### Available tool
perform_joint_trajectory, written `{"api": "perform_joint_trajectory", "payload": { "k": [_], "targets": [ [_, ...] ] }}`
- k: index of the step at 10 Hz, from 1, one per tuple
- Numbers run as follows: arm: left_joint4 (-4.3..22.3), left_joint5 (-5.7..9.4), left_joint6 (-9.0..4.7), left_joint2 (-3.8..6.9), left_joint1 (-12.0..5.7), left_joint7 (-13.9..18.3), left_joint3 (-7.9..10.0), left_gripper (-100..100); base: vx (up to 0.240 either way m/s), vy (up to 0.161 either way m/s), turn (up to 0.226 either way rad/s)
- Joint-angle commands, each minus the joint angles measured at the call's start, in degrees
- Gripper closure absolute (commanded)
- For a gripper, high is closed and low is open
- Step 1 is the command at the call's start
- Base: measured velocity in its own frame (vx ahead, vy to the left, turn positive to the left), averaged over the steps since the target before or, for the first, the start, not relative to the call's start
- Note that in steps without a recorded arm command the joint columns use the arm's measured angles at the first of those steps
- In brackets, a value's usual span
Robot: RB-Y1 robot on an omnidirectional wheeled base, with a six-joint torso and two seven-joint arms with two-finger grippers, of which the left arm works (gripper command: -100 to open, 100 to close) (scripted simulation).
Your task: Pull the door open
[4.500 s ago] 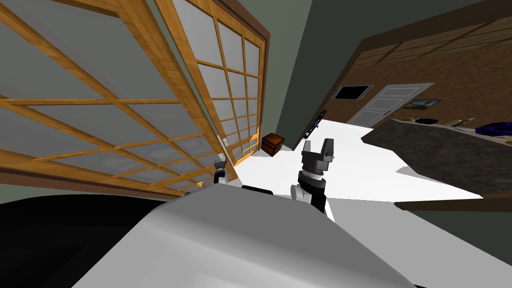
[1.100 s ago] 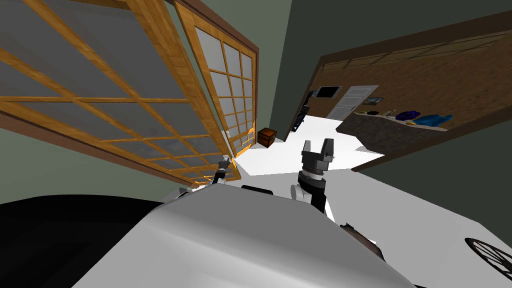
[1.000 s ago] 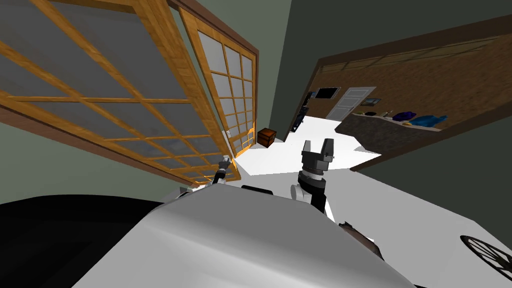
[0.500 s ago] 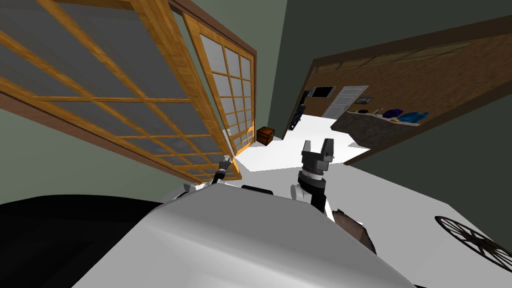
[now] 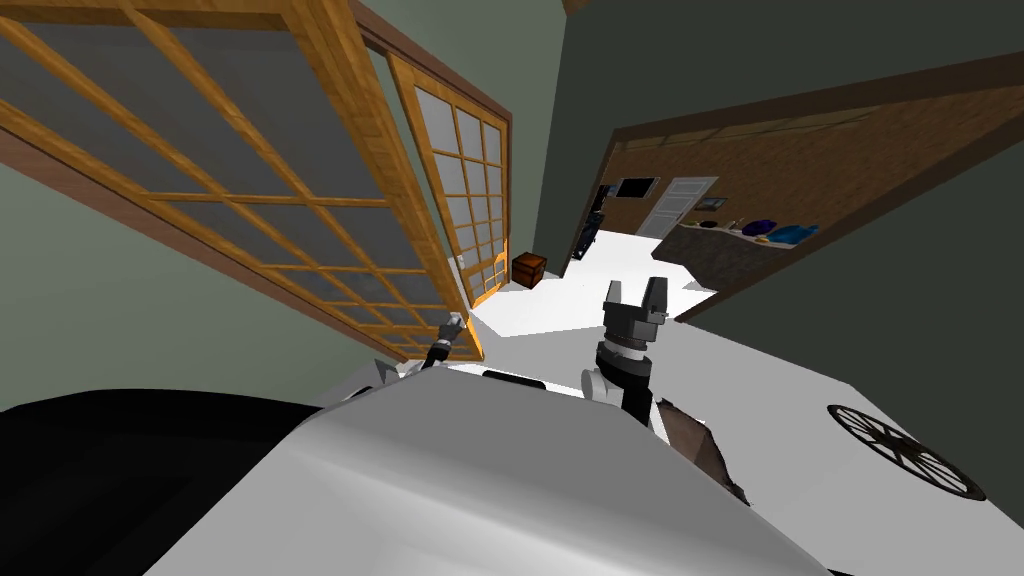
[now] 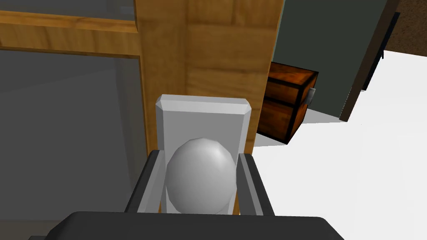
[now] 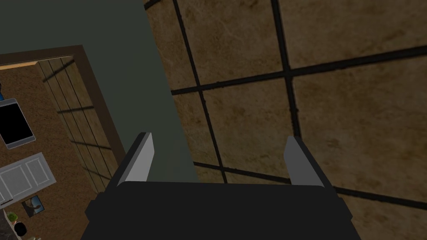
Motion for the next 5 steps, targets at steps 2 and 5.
{"api": "perform_joint_trajectory", "payload": {
  "k": [2,5],
  "targets": [
    [-0.3,-0.96,-1.29,1.03,0.90,1.6,-1.37,100,-0.174,0.027,-0.072],
    [-0.8,-2.33,-3.13,2.48,2.17,3.8,-3.32,100,-0.199,0.060,-0.075]
  ]
}}
